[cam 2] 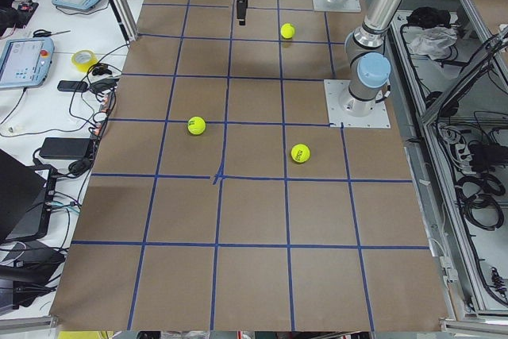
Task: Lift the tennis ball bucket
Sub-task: 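Lower the right gripper around the upright white-and-navy tennis ball can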
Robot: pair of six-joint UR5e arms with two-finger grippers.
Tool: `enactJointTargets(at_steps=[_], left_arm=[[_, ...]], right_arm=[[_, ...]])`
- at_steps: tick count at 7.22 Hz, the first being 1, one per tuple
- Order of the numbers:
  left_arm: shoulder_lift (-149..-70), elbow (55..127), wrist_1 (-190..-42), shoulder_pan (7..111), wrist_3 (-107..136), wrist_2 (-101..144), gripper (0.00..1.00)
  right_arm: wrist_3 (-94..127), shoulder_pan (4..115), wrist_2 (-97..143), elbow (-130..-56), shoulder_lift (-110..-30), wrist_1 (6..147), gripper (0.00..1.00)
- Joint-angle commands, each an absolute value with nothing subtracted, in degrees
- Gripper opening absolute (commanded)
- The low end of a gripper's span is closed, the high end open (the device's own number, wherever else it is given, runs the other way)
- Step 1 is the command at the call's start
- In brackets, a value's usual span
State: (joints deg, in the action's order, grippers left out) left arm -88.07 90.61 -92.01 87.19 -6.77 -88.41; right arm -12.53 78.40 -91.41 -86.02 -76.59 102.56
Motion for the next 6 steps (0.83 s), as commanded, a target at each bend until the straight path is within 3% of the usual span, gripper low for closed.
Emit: enactJointTargets(at_steps=[1,3,6], left_arm=[[-88.07,90.62,-91.93,87.10,-6.77,-88.42,1.00],[-88.07,90.70,-91.76,87.10,-6.77,-88.42,1.00],[-88.15,90.70,-91.58,87.10,-6.77,-88.42,1.00]], right_arm=[[-14.15,75.41,-90.01,-84.04,-68.24,107.81,1.00],[-14.85,75.41,-90.00,-82.62,-58.93,117.30,1.00],[-17.65,75.32,-90.17,-82.62,-54.33,118.92,1.00]])
